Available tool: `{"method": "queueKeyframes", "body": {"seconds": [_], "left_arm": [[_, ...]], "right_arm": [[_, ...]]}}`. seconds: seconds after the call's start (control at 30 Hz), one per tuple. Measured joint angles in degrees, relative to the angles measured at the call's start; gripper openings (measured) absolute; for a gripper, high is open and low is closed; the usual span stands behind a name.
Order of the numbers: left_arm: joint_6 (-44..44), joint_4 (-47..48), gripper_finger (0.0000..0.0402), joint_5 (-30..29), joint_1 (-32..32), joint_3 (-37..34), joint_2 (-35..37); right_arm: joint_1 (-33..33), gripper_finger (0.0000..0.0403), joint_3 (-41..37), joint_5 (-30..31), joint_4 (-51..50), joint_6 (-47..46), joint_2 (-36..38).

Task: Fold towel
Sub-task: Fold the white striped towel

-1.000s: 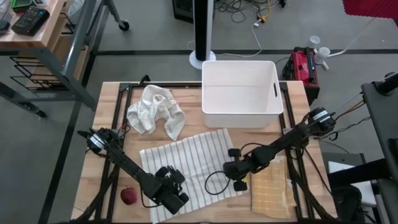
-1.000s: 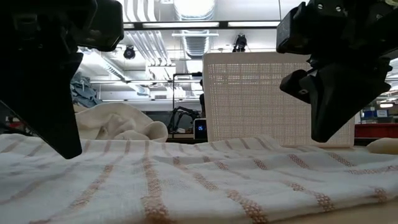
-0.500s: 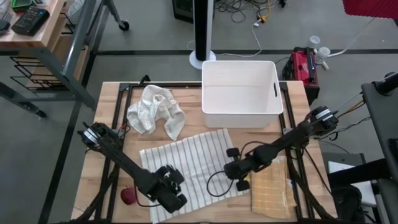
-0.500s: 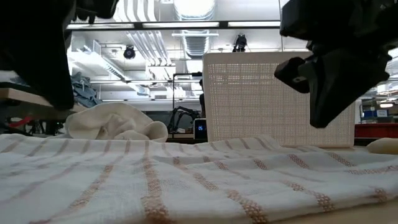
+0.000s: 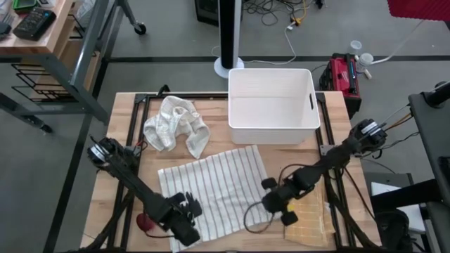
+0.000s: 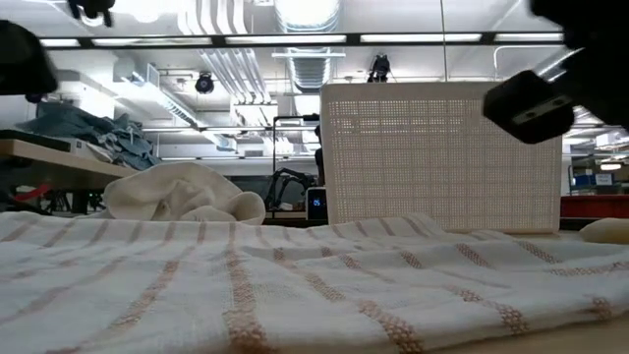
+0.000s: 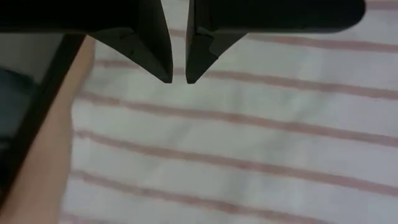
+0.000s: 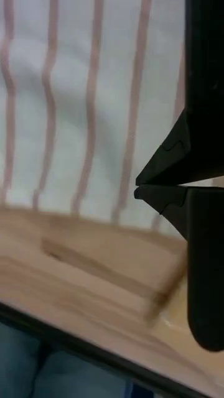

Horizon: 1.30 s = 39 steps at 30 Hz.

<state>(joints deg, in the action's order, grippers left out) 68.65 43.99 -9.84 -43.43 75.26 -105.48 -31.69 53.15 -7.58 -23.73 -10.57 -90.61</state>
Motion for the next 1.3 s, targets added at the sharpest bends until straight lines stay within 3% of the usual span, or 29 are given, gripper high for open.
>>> {"method": "queueKeyframes", "body": {"seconds": [0.27,0.43,0.57,0.8,1.0,1.3], "left_arm": [[3.9,-3.4,0.0036,-1.3,-2.2,0.0,-0.3],[3.8,-9.0,0.0041,-4.4,-2.2,0.0,-0.3],[4.0,-12.5,0.0071,-4.2,-2.2,0.0,-0.3],[4.9,-14.4,0.0143,-1.8,-2.6,0.0,-0.6],[3.7,-13.2,0.0164,2.4,-4.2,-0.1,-3.1],[6.7,-13.0,0.0154,7.5,-7.3,-0.1,-7.4]], "right_arm": [[-2.1,0.0,0.0,4.8,0.0,-1.9,-0.3],[-2.1,0.0,0.0,4.0,0.0,-0.8,-0.3],[-2.4,0.0005,0.0,0.0,0.0,-0.8,-0.3],[-2.9,0.0095,0.0,0.4,1.1,-4.6,-0.3],[-3.6,0.0182,0.0,4.1,2.3,-3.6,-0.7],[-4.4,0.0212,0.0,4.7,2.2,-5.2,-5.8]]}}
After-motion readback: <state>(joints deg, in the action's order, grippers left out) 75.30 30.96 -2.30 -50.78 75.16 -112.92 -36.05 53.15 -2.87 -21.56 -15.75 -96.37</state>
